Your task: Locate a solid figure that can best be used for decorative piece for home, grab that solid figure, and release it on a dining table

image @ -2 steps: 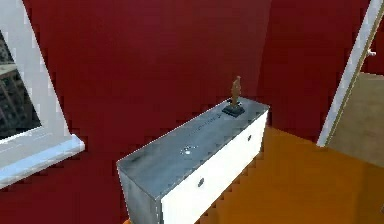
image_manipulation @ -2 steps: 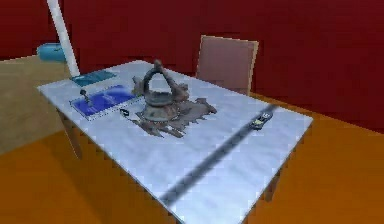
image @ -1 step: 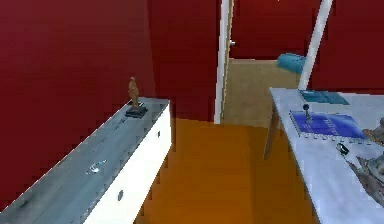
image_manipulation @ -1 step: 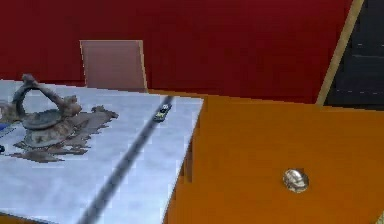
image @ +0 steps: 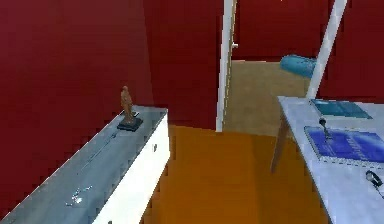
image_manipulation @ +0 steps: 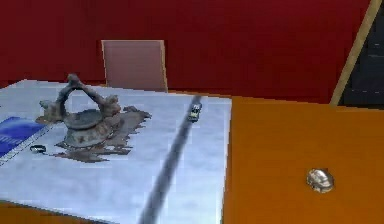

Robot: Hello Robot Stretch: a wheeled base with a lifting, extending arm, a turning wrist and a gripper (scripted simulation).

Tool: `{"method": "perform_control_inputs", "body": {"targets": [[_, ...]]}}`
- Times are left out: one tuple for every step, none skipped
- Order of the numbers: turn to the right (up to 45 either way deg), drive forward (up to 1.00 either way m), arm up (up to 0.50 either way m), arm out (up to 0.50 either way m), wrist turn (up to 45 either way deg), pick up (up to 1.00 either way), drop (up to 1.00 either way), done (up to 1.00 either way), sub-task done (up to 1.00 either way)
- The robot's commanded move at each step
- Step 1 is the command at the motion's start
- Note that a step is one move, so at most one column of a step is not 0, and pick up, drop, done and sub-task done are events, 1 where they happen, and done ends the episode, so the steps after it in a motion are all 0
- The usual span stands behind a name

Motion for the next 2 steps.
{"method": "perform_control_inputs", "body": {"targets": [[9.0,0.00,0.00,0.00,0.0,0.00,0.00,0.00,0.00],[0.0,0.75,0.00,0.00,0.0,0.00,0.00,0.00,0.00]]}}
